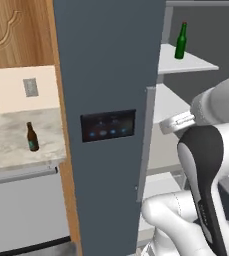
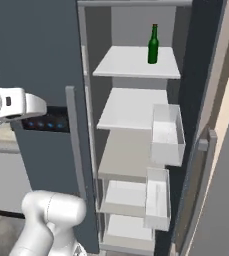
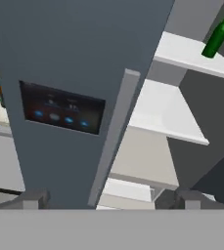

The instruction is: Place the beers on the top shelf of the fridge to keep them out of children's reach, and place the avocado on lower shelves for easy access.

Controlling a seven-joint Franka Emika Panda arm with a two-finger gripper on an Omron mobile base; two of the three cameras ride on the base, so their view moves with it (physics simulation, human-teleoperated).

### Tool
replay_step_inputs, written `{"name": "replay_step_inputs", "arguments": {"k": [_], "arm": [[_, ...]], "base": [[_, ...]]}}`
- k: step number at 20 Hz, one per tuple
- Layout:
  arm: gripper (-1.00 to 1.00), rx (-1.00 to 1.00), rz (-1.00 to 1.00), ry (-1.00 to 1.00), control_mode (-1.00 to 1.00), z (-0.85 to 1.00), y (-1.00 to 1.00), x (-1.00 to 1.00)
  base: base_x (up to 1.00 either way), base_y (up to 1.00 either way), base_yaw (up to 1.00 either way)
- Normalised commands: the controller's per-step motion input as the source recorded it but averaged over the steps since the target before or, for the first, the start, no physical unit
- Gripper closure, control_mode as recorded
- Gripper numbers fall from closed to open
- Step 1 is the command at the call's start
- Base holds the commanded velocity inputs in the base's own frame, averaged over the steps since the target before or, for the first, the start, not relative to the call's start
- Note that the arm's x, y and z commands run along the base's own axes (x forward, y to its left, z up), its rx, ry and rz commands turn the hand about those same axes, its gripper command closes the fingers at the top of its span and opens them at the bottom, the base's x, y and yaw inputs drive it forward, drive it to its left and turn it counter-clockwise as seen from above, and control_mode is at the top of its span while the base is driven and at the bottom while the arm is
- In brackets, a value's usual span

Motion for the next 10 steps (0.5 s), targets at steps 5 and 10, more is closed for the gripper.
{"name": "replay_step_inputs", "arguments": {"k": [5, 10], "arm": [[-1.0, 0.0, 0.0, 0.0, 1.0, 0.0, 0.0, 0.0], [-1.0, 0.0, 0.0, 0.0, 1.0, 0.0, 0.0, 0.0]], "base": [[-0.02, 0.99, 0.04], [0.0, 1.0, 0.03]]}}
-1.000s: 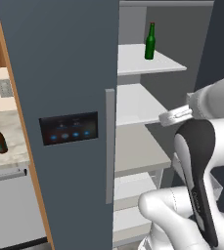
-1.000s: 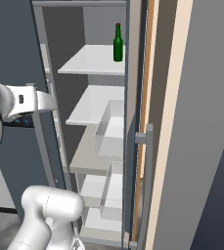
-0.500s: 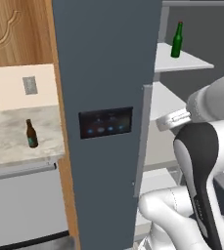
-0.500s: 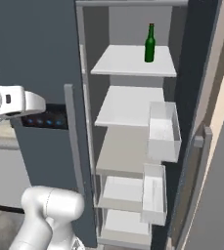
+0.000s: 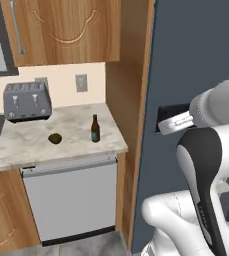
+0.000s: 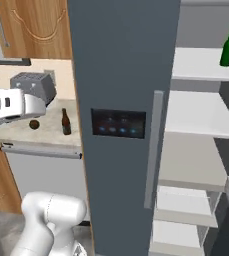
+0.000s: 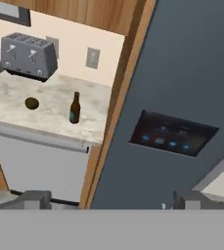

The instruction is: Place the beers on the top shelf of the fridge to keep them out of children's reach, and place the avocado on lower shelves for easy access.

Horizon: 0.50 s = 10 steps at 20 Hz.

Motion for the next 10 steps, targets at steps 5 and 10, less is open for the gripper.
{"name": "replay_step_inputs", "arguments": {"k": [5, 10], "arm": [[-1.0, 0.0, 0.0, 0.0, 1.0, 0.0, 0.0, 0.0], [-1.0, 0.0, 0.0, 0.0, 1.0, 0.0, 0.0, 0.0]], "base": [[0.08, 1.0, 0.0], [0.4, 0.74, -0.01]]}}
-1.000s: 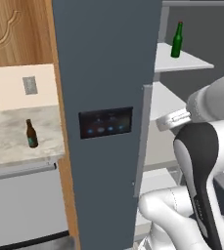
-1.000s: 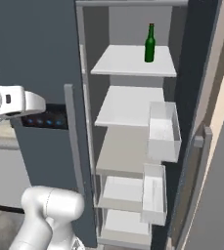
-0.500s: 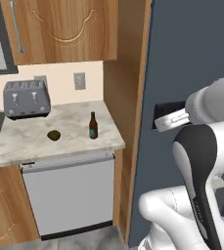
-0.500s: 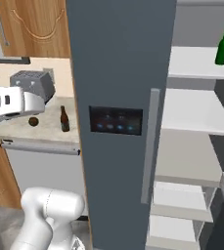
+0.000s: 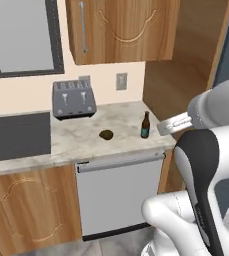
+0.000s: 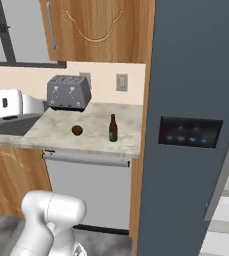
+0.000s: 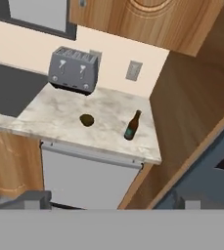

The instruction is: Place the beers on the top shelf of the fridge to keep them out of children's reach, and place the avocado on lower shelves for easy access.

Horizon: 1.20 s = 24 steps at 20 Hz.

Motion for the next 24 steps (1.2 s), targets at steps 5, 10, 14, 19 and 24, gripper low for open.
{"name": "replay_step_inputs", "arguments": {"k": [5, 10, 14, 19, 24], "arm": [[-1.0, 0.0, 0.0, 0.0, 1.0, 0.0, 0.0, 0.0], [-1.0, 0.0, 0.0, 0.0, 1.0, 0.0, 0.0, 0.0], [-1.0, 0.0, 0.0, 0.0, 1.0, 0.0, 0.0, 0.0], [-1.0, 0.0, 0.0, 0.0, 1.0, 0.0, 0.0, 0.0], [-1.0, 0.0, -0.03, 0.01, -1.0, -0.15, -0.14, 0.11]], "base": [[0.54, 0.6, -0.08], [0.56, 0.57, -0.1], [0.48, 0.56, -0.1], [0.44, 0.36, -0.1], [0.2, -0.01, -0.05]]}}
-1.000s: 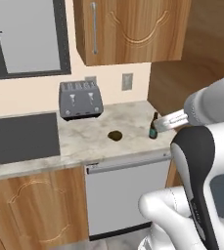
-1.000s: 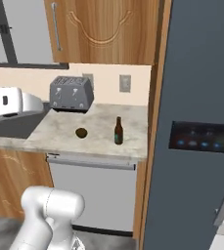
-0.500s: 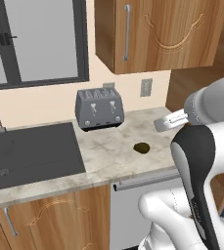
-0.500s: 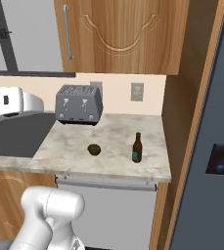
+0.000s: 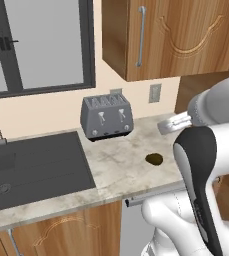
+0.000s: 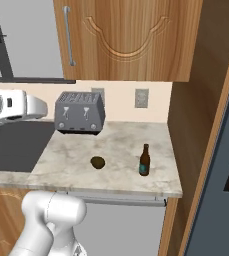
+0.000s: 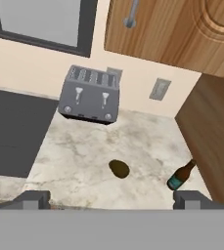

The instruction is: Place the beers on the top shelf of the fridge to keep them out of children's reach, and place the avocado on lower shelves for easy access.

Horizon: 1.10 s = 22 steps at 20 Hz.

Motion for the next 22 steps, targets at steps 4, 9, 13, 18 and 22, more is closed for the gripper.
{"name": "replay_step_inputs", "arguments": {"k": [4, 9, 13, 18, 22], "arm": [[-1.0, 0.0, -0.04, 0.08, -1.0, -0.42, -0.54, 0.26], [-1.0, 0.02, -0.02, 0.1, -1.0, -0.5, -0.54, 0.22], [-1.0, 0.02, -0.02, 0.17, -1.0, -0.54, -0.24, 0.33], [-1.0, 0.0, 0.0, 0.25, -1.0, -0.54, 0.0, 0.42], [-1.0, 0.0, 0.03, 0.23, -1.0, -0.47, 0.0, 0.39]], "base": [[0.0, 0.0, 0.0], [0.0, 0.0, 0.0], [0.0, 0.0, 0.0], [0.0, 0.0, 0.0], [0.0, 0.0, 0.0]]}}
